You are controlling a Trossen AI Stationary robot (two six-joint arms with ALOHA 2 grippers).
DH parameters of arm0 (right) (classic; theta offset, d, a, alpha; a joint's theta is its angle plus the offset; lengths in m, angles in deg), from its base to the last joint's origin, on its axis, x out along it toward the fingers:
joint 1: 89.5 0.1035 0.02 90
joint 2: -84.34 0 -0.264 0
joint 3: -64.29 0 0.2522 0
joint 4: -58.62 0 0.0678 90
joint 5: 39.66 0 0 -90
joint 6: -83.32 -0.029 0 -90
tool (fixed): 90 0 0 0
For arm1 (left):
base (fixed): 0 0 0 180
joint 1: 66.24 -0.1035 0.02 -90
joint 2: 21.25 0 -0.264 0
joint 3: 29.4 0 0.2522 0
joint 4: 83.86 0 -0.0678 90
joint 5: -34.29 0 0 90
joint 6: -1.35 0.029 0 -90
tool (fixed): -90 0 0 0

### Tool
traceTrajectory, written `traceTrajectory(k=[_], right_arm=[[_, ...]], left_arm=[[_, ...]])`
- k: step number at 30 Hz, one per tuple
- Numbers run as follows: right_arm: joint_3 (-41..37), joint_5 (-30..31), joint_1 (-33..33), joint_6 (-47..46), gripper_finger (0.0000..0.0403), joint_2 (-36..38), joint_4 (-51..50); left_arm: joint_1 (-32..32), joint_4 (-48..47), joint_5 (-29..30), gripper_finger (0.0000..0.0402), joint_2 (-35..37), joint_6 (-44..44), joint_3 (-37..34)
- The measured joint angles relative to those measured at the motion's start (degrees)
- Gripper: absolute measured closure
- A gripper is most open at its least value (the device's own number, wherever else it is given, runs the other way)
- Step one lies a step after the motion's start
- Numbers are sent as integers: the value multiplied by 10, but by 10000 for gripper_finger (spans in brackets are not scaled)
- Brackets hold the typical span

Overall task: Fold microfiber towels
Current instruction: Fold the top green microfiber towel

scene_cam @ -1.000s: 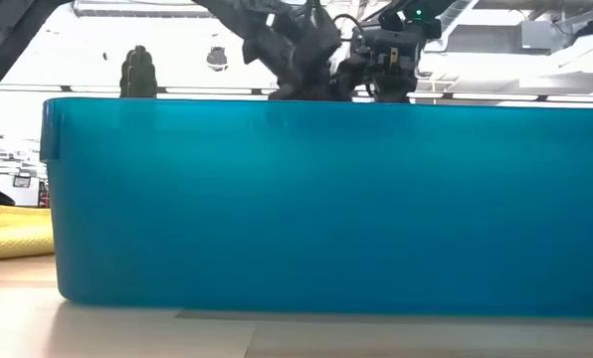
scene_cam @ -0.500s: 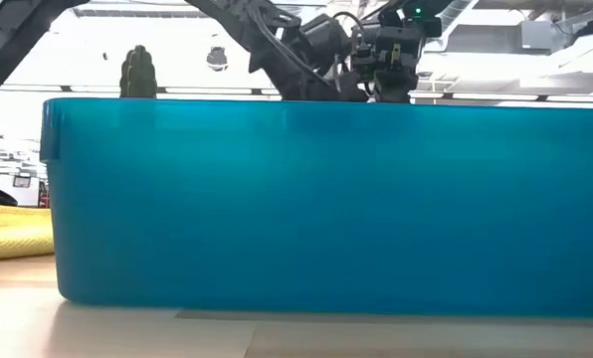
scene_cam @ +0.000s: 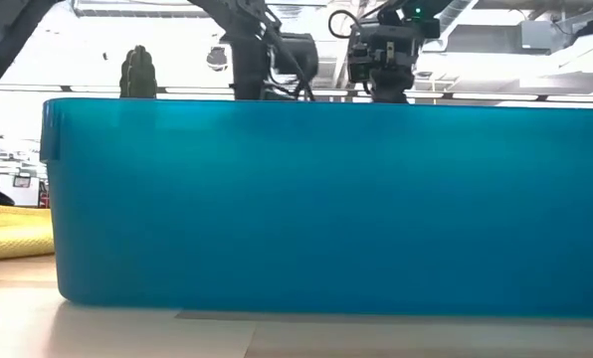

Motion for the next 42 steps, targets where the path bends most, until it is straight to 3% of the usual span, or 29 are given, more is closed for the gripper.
traceTrajectory(k=[4,8,13,17,19,22,24,25,28,30,36,42], right_arm=[[0,2,1,-67,384,0,82],[20,3,17,-108,390,0,78],[82,-2,88,-46,390,0,41],[145,-31,139,68,390,-22,47],[180,2,149,85,388,-40,106],[208,180,113,-35,385,-56,227],[212,284,62,-122,386,-67,230],[211,309,34,-158,388,-70,187],[198,272,-30,-228,394,-69,51],[176,228,-29,-228,394,-60,11],[165,213,47,-209,391,-44,-1],[163,205,139,-223,390,-53,9]], left_arm=[[-35,2,-90,339,80,-173,0],[-32,-41,-82,356,182,-299,0],[10,-61,-54,387,334,-400,0],[44,-59,-32,400,429,-467,0],[53,-59,-4,399,465,-477,0],[54,-58,38,398,502,-496,0],[54,-59,50,399,521,-510,0],[54,-58,52,400,526,-514,0],[55,-62,47,401,536,-519,0],[55,-66,44,401,535,-516,0],[55,-6,66,397,509,-482,-81],[35,220,8,347,456,-329,-225]])
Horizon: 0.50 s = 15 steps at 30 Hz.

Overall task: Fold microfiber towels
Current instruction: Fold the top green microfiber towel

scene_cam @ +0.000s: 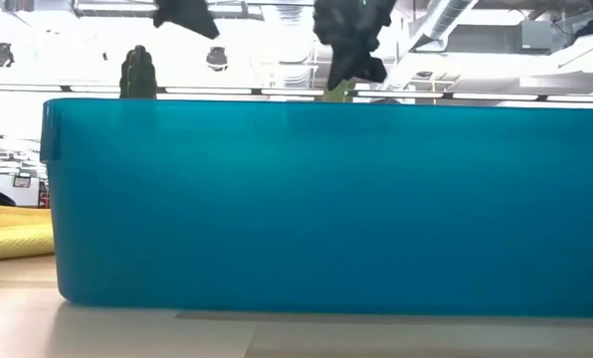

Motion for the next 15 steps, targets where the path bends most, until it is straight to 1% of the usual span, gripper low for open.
traceTrajectory(k=[2,4,7,9,11,12,14,15], right_arm=[[0,4,19,-2,389,0,0],[0,4,34,-12,390,3,0],[0,1,45,-23,390,8,-4],[0,3,46,-25,388,8,-5],[0,3,46,-29,387,7,-6],[0,3,45,-30,387,6,-7],[0,3,42,-30,388,7,-7],[0,3,40,-30,389,7,-8]], left_arm=[[-27,63,-34,326,-28,47,-23],[-63,100,-77,307,-57,80,-36],[-116,169,-176,286,-101,145,-38],[-144,216,-222,275,-132,191,-38],[-156,268,-246,267,-163,237,-38],[-160,280,-256,264,-176,253,-38],[-161,283,-275,257,-201,265,-38],[-160,267,-287,253,-211,259,-38]])
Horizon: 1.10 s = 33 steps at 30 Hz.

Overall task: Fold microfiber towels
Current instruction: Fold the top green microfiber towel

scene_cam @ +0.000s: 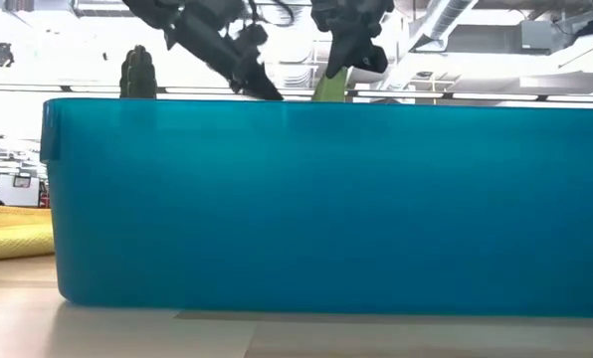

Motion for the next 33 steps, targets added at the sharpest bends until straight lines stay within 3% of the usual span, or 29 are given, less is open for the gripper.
traceTrajectory(k=[5,9,14,19,23,33], right_arm=[[0,1,-10,3,386,-2,-1],[0,1,-16,14,387,-2,-1],[0,0,-16,29,386,-2,4],[0,0,-16,36,384,-2,6],[0,-1,-16,38,388,-2,8],[0,-14,-16,39,387,-2,12]], left_arm=[[5,-105,-83,241,-18,-67,0],[5,-206,-90,239,13,-67,-6],[25,-100,-16,239,61,-76,-80],[63,27,20,239,49,-93,-165],[83,101,101,239,27,-91,-196],[74,139,106,239,-60,-65,-199]])
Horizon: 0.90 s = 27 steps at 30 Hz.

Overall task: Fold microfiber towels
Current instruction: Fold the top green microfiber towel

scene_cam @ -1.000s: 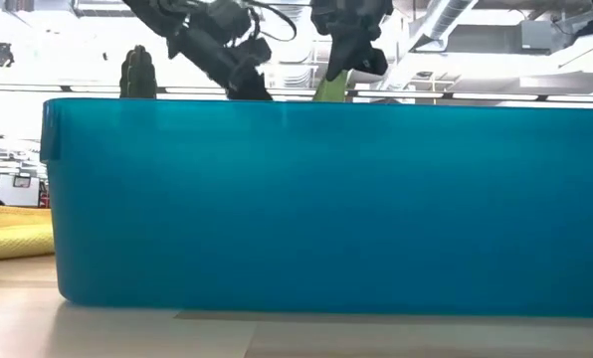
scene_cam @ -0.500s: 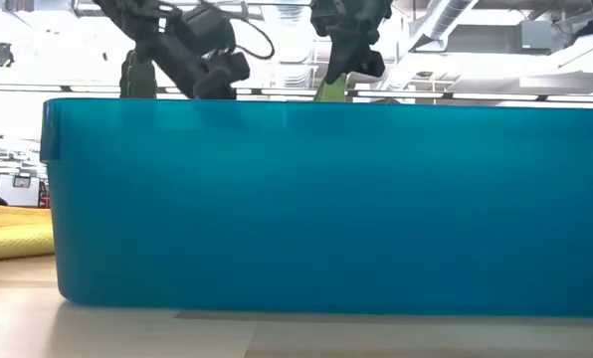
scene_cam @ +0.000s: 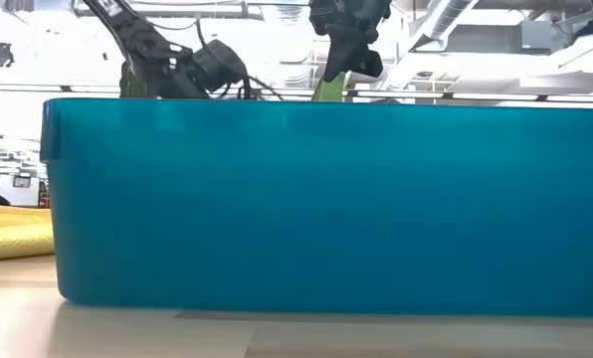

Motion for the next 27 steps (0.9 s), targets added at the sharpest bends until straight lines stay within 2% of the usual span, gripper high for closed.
traceTrajectory(k=[9,12,17,20,22,27], right_arm=[[0,-1,0,0,382,0,1],[0,-1,0,1,389,0,1],[0,-1,0,1,385,0,2],[0,-1,0,1,384,0,1],[0,-1,0,1,388,3,0],[0,-1,0,1,393,27,-4]], left_arm=[[-27,21,15,248,-25,3,0],[-28,21,15,282,-25,3,0],[-28,36,-8,380,-26,2,0],[-28,49,-8,394,-32,-3,1],[-28,3,0,399,-32,-20,12],[-24,-213,0,401,32,-58,65]])
